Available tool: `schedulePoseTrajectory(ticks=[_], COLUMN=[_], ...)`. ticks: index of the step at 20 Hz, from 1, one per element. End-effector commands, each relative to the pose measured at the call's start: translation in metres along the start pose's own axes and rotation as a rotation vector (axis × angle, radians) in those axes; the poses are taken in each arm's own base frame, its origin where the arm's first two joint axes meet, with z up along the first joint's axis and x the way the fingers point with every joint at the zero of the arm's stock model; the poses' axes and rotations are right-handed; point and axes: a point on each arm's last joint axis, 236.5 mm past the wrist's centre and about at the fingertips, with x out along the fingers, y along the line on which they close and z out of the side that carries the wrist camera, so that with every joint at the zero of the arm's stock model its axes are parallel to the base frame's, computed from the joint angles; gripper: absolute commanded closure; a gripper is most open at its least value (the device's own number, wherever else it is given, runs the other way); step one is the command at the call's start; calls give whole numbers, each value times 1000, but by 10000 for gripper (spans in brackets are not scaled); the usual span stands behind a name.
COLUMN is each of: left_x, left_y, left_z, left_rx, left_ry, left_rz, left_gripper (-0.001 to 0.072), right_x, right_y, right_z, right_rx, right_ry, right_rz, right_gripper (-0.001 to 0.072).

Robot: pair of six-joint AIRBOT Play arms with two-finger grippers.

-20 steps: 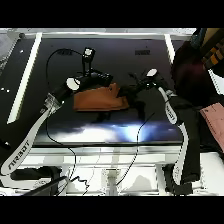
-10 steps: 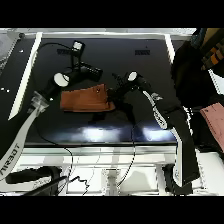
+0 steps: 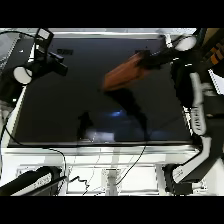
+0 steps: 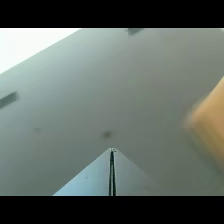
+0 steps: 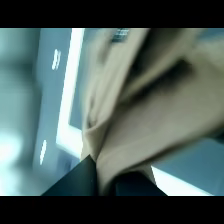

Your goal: Fold the clothes and pants, and hang the long-sleeved shirts on hangers.

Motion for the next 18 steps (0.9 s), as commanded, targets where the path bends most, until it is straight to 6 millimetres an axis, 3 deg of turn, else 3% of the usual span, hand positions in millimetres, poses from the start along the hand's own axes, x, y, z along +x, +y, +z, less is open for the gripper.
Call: schedulePoseTrajectory(ticks=[1,3,5,7,9,11,14,16,18], left_x=[-21,-25,-29,-30,-30,-30,-30,-30,-30], left_y=[23,20,14,8,3,2,1,1,1], left_z=[-31,-50,-64,-72,-76,-78,-78,-79,-79], left_rx=[41,25,13,9,5,-6,-6,-6,-5], left_ry=[115,182,235,264,282,289,289,291,291], left_rz=[20,-18,-55,-83,-101,-105,-106,-108,-108], left_gripper=[692,691,691,691,691,691,691,691,691], right_x=[-154,-235,-317,-383,-426,-442,-443,-437,-429], right_y=[-48,-86,-128,-168,-206,-241,-286,-303,-307], right_z=[39,40,26,0,-33,-73,-151,-208,-253], right_rx=[66,105,181,292,425,559,773,916,1035], right_ry=[-284,-420,-542,-625,-655,-621,-470,-331,-213], right_rz=[-189,-341,-508,-648,-736,-774,-840,-877,-878], right_gripper=[701,701,701,701,701,701,701,700,701])
